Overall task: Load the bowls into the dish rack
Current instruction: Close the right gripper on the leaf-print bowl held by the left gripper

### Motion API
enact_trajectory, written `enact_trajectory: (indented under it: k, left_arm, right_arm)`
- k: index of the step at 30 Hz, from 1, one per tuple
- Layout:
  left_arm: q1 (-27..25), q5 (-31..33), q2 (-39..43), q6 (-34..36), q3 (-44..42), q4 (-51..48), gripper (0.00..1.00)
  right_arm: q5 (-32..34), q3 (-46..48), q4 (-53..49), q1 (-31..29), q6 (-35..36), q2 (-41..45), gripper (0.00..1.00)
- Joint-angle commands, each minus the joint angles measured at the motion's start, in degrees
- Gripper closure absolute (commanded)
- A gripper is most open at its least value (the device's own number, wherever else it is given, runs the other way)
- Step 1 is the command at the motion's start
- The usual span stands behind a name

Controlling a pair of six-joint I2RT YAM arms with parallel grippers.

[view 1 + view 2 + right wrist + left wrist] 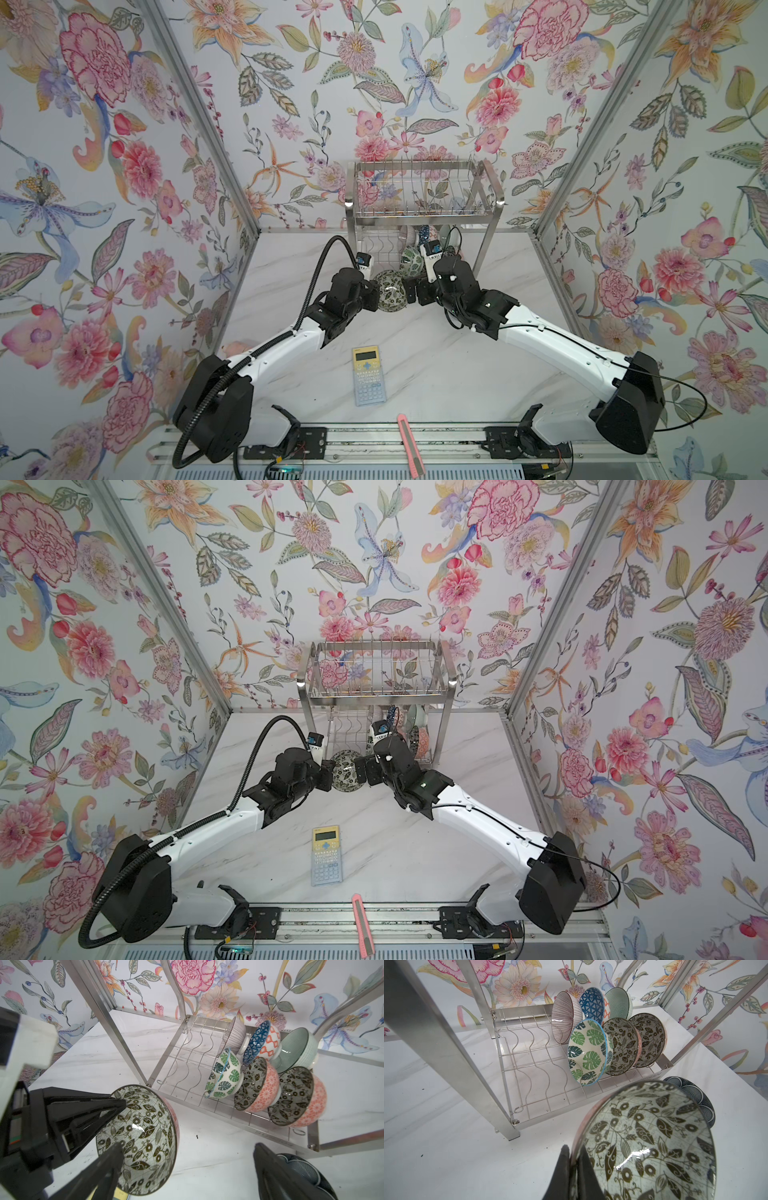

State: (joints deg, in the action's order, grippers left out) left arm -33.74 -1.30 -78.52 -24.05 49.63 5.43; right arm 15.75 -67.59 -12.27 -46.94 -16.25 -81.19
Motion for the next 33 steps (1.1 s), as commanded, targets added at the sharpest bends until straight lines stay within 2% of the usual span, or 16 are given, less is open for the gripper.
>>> enact_trajectory:
  k: [1, 8, 15, 21, 29, 31, 33]
  left_arm:
    - [0.43, -1.34, 1.87, -2.37, -0.31, 5.89, 1.00]
    - [0.49, -1.08, 2.76, -3.10, -0.94, 7.22, 1.00]
    - [0.45, -0.33, 3.55, -3.45, -1.31, 8.21, 1.00]
    - [0.49, -0.33, 3.66, -3.50, -1.37, 8.63, 1.00]
    - [0.51, 0.25, 3.56, -2.85, -0.81, 8.96, 1.00]
    - [0.39, -0.02, 3.33, -2.83, -0.45, 8.99, 1.00]
    - [0.45, -0.28, 3.23, -2.71, -0.23, 9.02, 1.00]
  right_arm:
    - [-1.21, -1.84, 2.05, -0.44, -4.31, -1.54, 0.01]
    - [-1.14, -1.21, 2.72, -0.09, -7.30, -4.20, 0.13]
    - [-4.35, 0.53, 4.75, 0.53, -11.41, -5.81, 0.25]
    - [-5.42, 0.55, 5.55, 0.80, -13.32, -7.05, 0.43]
    - [-6.34, 0.11, 5.59, 0.88, -14.78, -8.85, 0.57]
    - [-6.36, 0.00, 5.59, 0.89, -14.92, -9.13, 0.64]
    - [-6.21, -0.30, 5.59, 0.88, -14.87, -9.23, 0.76]
